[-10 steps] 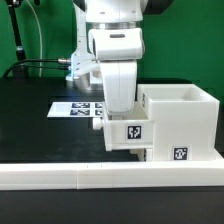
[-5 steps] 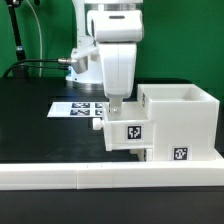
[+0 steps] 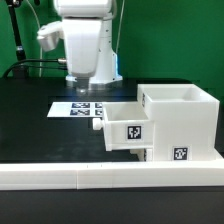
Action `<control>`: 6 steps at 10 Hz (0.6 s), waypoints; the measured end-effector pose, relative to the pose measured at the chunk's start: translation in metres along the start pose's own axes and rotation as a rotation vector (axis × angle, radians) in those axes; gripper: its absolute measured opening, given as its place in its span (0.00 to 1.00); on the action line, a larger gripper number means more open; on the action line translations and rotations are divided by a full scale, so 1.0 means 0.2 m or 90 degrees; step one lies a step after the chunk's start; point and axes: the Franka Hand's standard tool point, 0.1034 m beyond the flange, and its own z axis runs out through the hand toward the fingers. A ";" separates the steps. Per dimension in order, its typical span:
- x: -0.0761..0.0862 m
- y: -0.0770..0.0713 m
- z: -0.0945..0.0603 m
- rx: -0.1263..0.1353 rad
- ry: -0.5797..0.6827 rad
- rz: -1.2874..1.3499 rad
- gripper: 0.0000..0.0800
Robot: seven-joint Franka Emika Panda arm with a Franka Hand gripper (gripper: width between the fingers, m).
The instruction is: Assemble drawer
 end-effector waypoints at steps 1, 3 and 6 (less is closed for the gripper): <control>-0.01 0.00 0.00 0.000 0.001 0.003 0.81; -0.02 0.00 0.02 0.000 0.009 -0.017 0.81; -0.10 0.05 0.11 0.007 0.104 -0.065 0.81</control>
Offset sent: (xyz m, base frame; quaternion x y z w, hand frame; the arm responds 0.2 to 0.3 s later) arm 0.0032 -0.0036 -0.0386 -0.0201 0.1949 -0.0817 0.9772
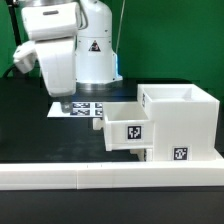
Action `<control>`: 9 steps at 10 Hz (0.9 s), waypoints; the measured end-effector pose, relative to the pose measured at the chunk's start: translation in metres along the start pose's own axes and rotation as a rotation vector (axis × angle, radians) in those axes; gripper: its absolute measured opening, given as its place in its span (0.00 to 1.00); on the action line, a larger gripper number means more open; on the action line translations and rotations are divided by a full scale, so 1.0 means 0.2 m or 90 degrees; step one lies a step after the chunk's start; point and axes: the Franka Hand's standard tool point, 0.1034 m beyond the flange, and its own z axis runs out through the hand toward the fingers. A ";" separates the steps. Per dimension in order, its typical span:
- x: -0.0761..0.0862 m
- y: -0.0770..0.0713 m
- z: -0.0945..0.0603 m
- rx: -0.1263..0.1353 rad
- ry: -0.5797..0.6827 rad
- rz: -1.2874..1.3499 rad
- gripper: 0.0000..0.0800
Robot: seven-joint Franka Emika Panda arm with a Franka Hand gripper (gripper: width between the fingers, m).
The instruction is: Assemble drawer
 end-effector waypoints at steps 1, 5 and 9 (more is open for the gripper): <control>-0.01 0.01 0.02 0.005 0.039 0.003 0.81; 0.08 0.05 0.08 0.023 0.090 0.066 0.81; 0.27 0.08 0.14 0.038 0.087 0.120 0.81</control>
Offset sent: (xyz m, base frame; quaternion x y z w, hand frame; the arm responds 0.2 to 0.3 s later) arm 0.0135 0.0351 -0.0053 0.0085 0.0065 0.0515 0.9986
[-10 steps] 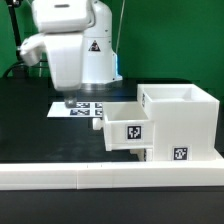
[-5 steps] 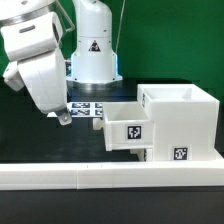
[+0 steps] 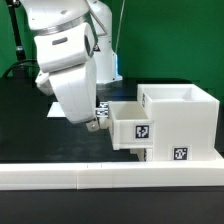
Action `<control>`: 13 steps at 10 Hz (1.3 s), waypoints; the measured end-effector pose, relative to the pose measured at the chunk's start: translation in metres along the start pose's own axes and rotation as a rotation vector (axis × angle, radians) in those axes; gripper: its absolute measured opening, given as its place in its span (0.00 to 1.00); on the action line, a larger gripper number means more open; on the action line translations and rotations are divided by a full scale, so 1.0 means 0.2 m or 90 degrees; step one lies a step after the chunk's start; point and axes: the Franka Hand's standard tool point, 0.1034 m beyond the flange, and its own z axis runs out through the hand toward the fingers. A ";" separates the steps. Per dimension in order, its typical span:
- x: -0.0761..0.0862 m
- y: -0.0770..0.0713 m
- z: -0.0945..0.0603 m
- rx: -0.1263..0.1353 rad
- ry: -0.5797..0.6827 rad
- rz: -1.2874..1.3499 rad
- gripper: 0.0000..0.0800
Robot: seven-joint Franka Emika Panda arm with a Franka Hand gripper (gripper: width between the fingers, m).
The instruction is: Assemble drawer
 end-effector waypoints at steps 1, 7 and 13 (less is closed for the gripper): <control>0.07 0.00 0.01 0.003 -0.001 0.015 0.81; 0.17 -0.01 0.04 0.011 -0.001 0.048 0.81; 0.04 -0.17 -0.02 0.002 -0.016 0.089 0.81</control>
Offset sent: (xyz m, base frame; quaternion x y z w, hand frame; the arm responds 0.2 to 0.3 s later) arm 0.0078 0.0237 0.0032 -0.0021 0.0016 0.0265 0.9996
